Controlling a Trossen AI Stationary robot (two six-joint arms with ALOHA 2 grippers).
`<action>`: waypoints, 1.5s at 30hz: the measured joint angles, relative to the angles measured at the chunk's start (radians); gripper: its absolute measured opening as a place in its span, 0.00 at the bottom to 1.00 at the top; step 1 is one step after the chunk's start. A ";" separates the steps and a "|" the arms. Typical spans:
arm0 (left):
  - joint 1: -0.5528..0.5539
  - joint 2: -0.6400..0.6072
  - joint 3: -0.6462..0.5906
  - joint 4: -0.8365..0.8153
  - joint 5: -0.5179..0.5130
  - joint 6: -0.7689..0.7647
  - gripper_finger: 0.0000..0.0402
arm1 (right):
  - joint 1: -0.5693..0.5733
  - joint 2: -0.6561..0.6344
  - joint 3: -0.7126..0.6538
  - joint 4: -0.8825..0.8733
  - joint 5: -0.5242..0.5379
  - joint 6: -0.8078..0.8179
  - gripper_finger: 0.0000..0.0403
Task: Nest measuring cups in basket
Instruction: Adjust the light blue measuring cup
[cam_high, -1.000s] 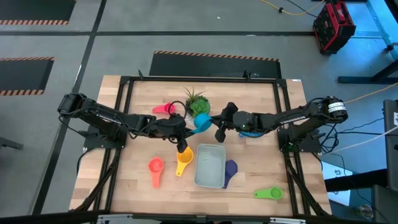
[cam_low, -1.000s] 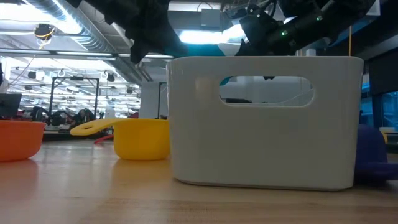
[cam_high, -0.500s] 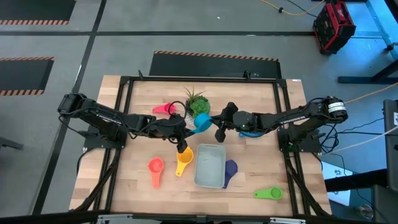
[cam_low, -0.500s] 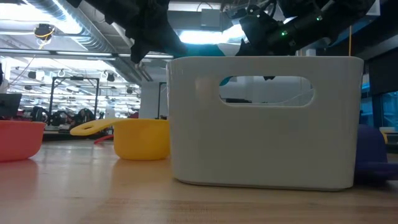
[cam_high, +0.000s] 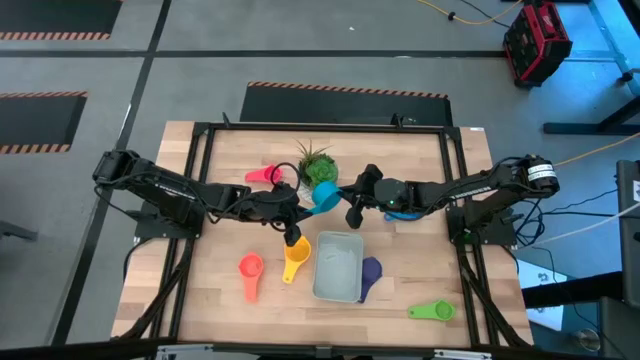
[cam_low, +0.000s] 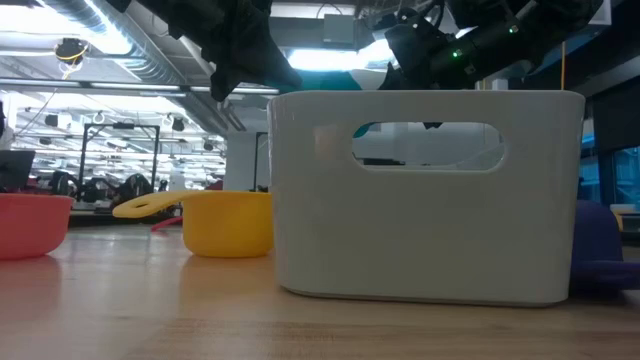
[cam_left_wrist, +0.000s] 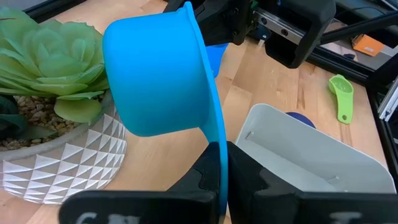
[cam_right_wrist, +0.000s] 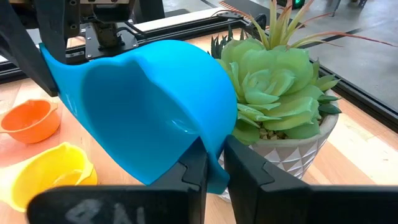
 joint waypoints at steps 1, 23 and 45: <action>0.000 0.000 0.000 0.000 0.000 0.000 0.01 | 0.000 0.000 0.000 0.000 0.000 0.000 0.12; 0.001 0.000 0.000 -0.003 -0.005 0.002 0.00 | 0.002 0.000 0.000 -0.001 -0.012 -0.011 0.32; 0.002 0.000 0.000 -0.001 0.005 -0.005 0.00 | 0.002 -0.145 0.000 -0.125 -0.065 -0.064 0.40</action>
